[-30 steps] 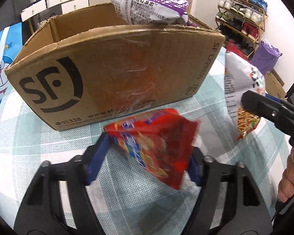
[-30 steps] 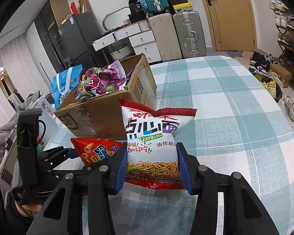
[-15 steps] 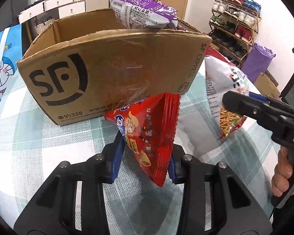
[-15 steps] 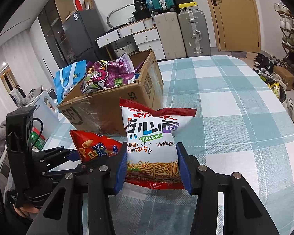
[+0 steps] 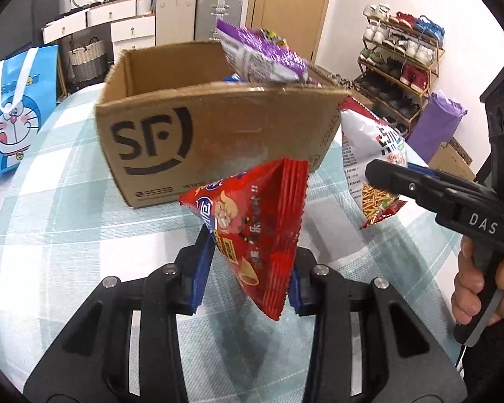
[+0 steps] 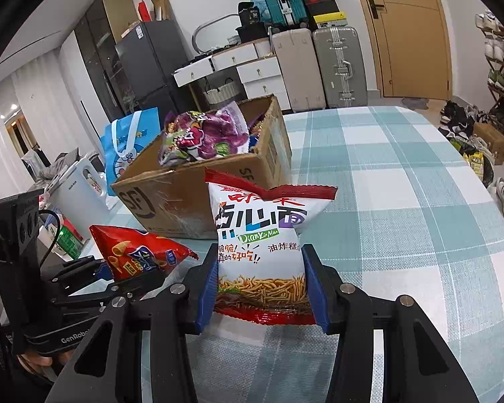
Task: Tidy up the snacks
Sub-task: 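Lift both bags and lower them into the cardboard box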
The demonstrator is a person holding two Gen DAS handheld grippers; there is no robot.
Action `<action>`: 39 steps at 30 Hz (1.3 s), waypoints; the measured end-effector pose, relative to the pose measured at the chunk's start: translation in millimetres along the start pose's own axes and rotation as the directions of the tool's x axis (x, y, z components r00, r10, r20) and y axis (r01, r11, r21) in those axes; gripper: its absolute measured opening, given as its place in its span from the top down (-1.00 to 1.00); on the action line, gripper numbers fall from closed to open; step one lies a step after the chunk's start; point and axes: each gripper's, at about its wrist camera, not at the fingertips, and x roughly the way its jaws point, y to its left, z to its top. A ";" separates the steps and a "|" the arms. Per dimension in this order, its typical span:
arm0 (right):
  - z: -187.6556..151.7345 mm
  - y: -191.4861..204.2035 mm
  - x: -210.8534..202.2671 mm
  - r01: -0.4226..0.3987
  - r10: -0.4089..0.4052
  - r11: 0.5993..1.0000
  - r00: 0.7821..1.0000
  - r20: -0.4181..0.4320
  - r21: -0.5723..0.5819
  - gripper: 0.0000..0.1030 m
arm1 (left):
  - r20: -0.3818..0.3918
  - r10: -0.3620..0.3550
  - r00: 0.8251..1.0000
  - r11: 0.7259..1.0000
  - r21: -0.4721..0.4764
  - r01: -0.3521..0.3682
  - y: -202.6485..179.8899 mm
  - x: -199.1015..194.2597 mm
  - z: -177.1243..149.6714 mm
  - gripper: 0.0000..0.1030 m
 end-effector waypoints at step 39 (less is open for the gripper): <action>73.6 46.9 -29.2 -0.004 0.013 0.998 0.988 0.151 -0.060 0.08 | 0.199 0.034 0.979 0.998 -0.052 -0.024 36.1 -155.7 61.2 0.32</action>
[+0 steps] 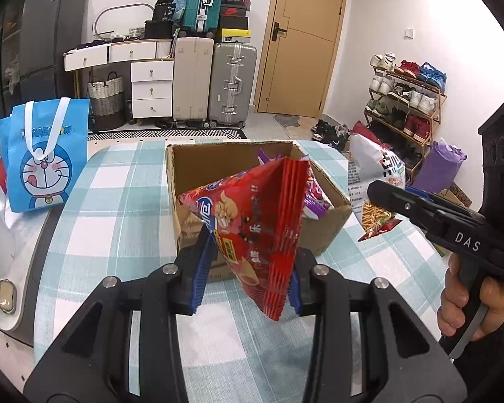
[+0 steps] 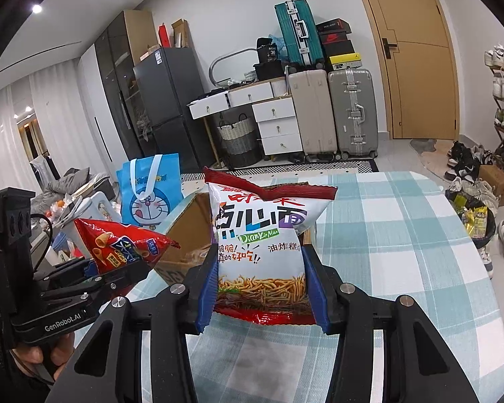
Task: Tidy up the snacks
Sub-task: 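Lift both bags and lower them into the cardboard box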
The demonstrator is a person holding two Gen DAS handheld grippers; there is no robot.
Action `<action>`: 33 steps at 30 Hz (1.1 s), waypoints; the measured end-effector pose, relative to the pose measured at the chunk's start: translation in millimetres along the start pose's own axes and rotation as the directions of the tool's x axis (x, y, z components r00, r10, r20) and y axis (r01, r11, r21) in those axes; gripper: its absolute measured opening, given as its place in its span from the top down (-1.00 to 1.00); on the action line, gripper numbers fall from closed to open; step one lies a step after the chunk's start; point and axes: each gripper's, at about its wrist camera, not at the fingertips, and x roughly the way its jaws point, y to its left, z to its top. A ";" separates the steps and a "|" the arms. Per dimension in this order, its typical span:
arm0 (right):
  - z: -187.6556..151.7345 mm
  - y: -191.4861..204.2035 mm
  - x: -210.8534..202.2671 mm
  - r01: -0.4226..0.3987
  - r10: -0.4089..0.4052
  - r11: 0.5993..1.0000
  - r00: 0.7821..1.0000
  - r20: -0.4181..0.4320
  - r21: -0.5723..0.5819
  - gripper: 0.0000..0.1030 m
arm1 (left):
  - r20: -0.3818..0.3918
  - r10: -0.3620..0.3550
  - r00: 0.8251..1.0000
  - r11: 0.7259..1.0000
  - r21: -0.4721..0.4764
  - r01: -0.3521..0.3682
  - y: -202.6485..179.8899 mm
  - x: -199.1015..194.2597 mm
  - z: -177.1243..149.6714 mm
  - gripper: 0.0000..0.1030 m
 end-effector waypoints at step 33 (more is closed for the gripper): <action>15.6 13.7 97.9 0.053 -0.058 0.996 0.995 -0.079 -0.067 0.09 | -0.030 0.081 0.996 0.996 -0.034 -0.082 30.2 110.3 38.1 0.32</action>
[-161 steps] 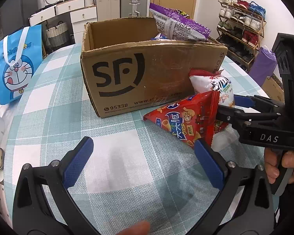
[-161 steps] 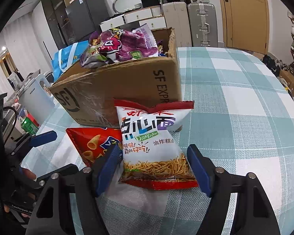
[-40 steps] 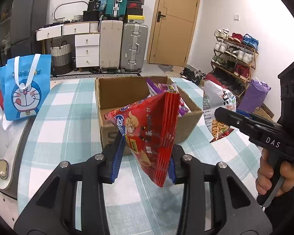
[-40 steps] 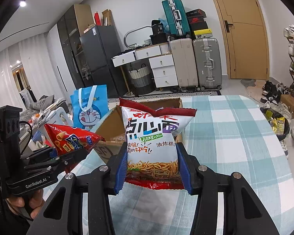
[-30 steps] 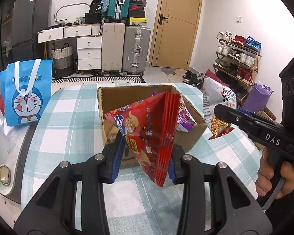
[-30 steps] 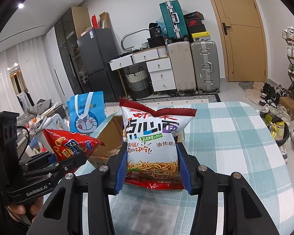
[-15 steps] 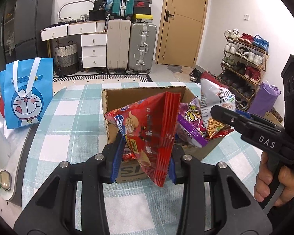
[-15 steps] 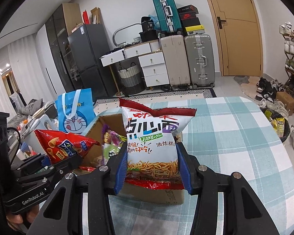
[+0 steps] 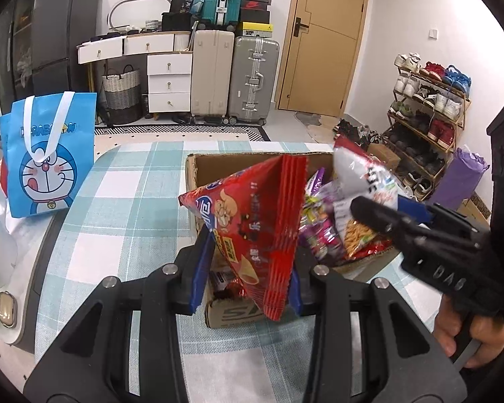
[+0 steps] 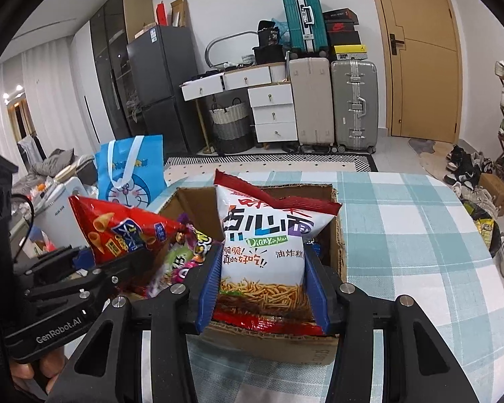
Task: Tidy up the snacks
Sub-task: 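Lift both bags and lower them into the cardboard box, then open both grippers to release the bags in the box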
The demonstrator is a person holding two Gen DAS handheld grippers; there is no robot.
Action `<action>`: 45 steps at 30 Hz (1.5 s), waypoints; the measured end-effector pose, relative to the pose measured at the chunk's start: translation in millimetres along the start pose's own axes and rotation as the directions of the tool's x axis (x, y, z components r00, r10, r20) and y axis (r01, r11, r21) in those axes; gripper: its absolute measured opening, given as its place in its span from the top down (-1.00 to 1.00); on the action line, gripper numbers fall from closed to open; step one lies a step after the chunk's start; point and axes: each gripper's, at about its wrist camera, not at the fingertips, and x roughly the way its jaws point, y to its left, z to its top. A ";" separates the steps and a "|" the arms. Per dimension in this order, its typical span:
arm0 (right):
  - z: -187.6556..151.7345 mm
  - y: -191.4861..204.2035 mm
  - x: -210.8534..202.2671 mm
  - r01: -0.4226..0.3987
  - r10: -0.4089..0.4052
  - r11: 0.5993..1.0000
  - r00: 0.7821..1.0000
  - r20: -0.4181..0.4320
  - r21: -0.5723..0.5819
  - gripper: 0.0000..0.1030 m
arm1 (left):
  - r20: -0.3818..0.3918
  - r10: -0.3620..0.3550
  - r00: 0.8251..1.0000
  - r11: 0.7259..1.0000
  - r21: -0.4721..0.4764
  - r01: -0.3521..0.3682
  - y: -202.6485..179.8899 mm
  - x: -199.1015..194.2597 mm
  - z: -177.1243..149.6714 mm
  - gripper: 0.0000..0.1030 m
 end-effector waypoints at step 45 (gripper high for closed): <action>-41.9 -26.3 -56.4 -0.028 0.028 1.000 0.995 0.096 0.000 -0.99 | 0.070 0.004 0.998 1.000 0.020 -0.006 9.8 -8.3 -27.8 -0.99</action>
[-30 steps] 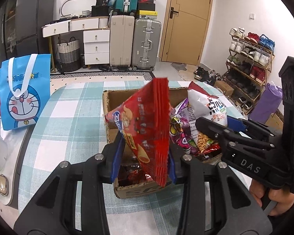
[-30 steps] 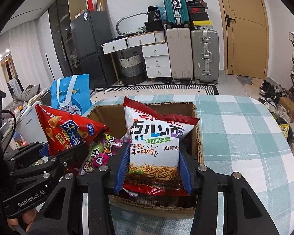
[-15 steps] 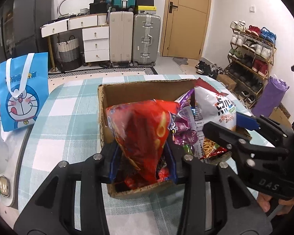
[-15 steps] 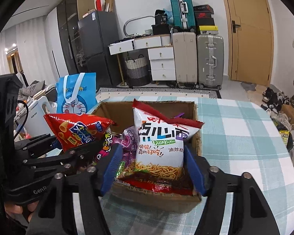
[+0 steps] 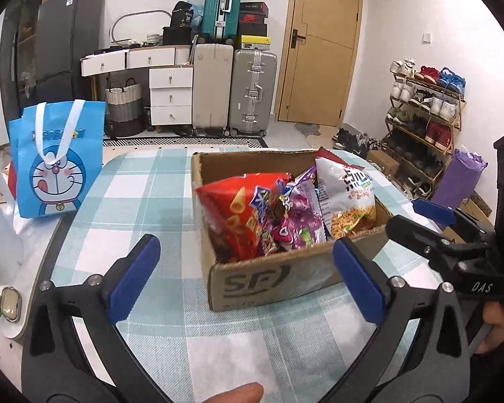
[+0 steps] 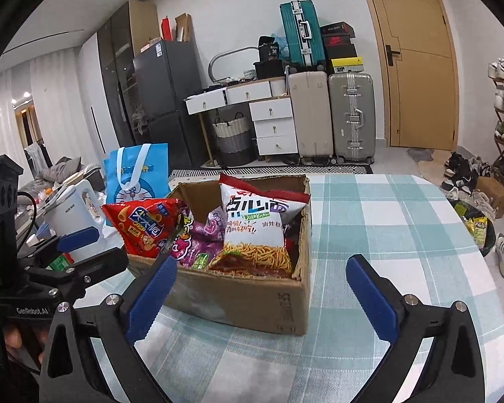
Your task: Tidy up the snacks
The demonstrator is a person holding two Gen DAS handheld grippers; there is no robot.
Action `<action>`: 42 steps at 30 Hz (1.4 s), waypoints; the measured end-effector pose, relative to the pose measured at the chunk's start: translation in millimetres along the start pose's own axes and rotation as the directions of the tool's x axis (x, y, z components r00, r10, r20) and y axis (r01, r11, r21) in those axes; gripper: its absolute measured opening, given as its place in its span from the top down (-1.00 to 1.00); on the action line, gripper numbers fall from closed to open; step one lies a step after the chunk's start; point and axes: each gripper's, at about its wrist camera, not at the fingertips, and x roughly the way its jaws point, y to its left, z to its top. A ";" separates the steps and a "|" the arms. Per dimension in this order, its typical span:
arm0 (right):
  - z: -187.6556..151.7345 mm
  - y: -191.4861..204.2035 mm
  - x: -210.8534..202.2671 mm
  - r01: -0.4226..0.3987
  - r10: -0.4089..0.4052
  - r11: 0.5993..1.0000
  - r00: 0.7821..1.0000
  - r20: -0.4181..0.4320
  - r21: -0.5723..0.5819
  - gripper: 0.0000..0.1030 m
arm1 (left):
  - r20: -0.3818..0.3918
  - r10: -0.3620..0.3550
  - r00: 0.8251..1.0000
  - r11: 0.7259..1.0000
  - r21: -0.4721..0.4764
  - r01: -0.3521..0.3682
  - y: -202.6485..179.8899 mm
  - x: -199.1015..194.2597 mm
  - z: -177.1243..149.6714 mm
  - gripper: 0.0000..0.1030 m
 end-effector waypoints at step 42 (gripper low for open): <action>-58.3 17.6 -39.1 -0.010 0.020 0.998 0.989 0.148 -0.068 -0.99 | 0.068 0.048 0.997 0.998 0.026 -0.049 1.1 -25.9 -75.6 -0.99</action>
